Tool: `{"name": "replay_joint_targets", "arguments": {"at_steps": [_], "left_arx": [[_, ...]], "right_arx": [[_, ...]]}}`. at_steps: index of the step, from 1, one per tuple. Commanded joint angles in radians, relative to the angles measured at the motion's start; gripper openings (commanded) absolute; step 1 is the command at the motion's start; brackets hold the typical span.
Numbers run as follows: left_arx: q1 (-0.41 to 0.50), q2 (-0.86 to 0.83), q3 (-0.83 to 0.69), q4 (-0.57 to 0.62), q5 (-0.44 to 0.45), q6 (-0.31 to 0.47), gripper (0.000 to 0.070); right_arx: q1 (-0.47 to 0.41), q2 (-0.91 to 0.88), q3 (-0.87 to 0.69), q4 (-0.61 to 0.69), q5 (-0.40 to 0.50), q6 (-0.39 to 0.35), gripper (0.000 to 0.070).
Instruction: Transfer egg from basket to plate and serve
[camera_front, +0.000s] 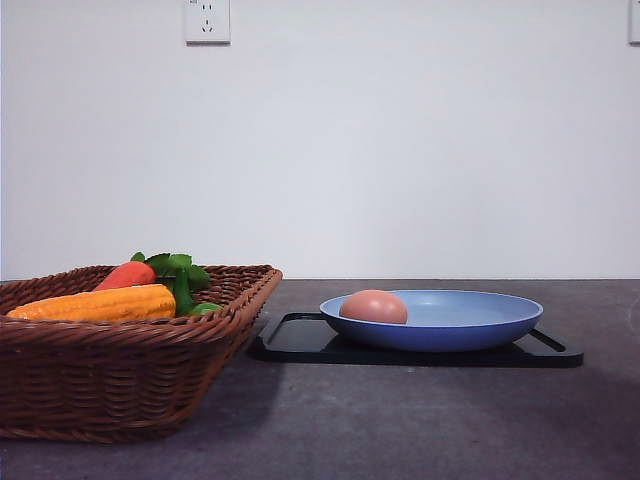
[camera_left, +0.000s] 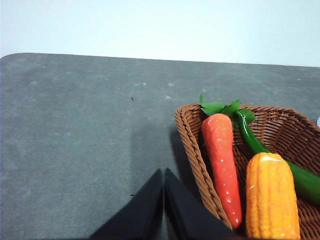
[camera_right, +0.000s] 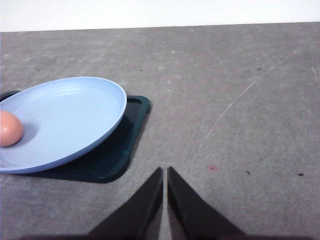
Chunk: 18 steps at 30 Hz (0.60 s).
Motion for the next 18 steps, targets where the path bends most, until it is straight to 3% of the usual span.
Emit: {"name": "replay_joint_targets", "arguments": {"at_steps": [1,18], "left_arx": [[0.002,-0.002,-0.027,0.011,0.000,0.015,0.0000],[0.002,-0.002,-0.027,0.011,0.000,0.016,0.0000]], "right_arx": [[0.002,0.000,-0.005,0.006,0.000,0.013,0.0000],[0.002,0.000,-0.005,0.006,0.000,0.013,0.0000]]}}
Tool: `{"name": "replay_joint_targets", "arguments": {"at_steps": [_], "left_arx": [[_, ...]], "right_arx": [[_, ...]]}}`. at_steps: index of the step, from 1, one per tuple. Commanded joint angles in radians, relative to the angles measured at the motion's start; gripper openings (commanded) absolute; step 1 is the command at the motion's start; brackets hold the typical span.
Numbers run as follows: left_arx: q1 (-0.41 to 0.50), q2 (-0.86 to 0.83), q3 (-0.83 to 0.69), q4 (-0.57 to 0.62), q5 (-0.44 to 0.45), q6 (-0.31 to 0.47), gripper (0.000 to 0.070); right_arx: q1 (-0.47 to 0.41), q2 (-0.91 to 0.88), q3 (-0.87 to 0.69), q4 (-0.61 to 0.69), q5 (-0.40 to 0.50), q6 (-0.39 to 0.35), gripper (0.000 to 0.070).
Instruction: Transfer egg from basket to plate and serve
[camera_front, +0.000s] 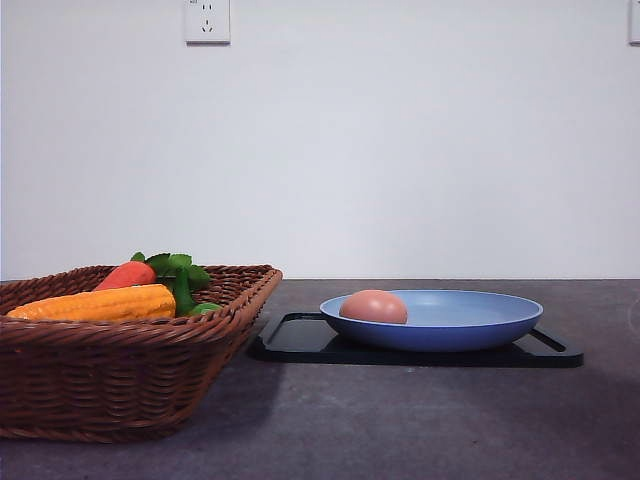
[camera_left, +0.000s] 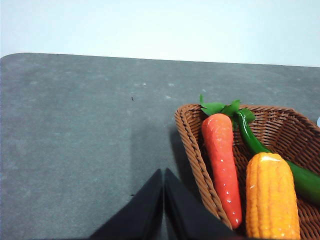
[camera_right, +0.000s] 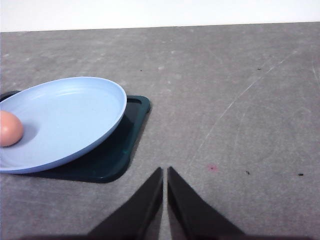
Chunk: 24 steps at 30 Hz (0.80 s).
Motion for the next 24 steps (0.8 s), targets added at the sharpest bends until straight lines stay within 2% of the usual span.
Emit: {"name": "replay_joint_targets", "arguments": {"at_steps": [1,24], "left_arx": [[0.002,-0.002,-0.027,0.011,0.000,0.016,0.0000],[0.002,-0.002,-0.027,0.011,0.000,0.016,0.0000]], "right_arx": [[0.002,0.000,-0.005,0.006,0.000,0.013,0.0000],[0.002,0.000,-0.005,0.006,0.000,0.013,0.0000]]}}
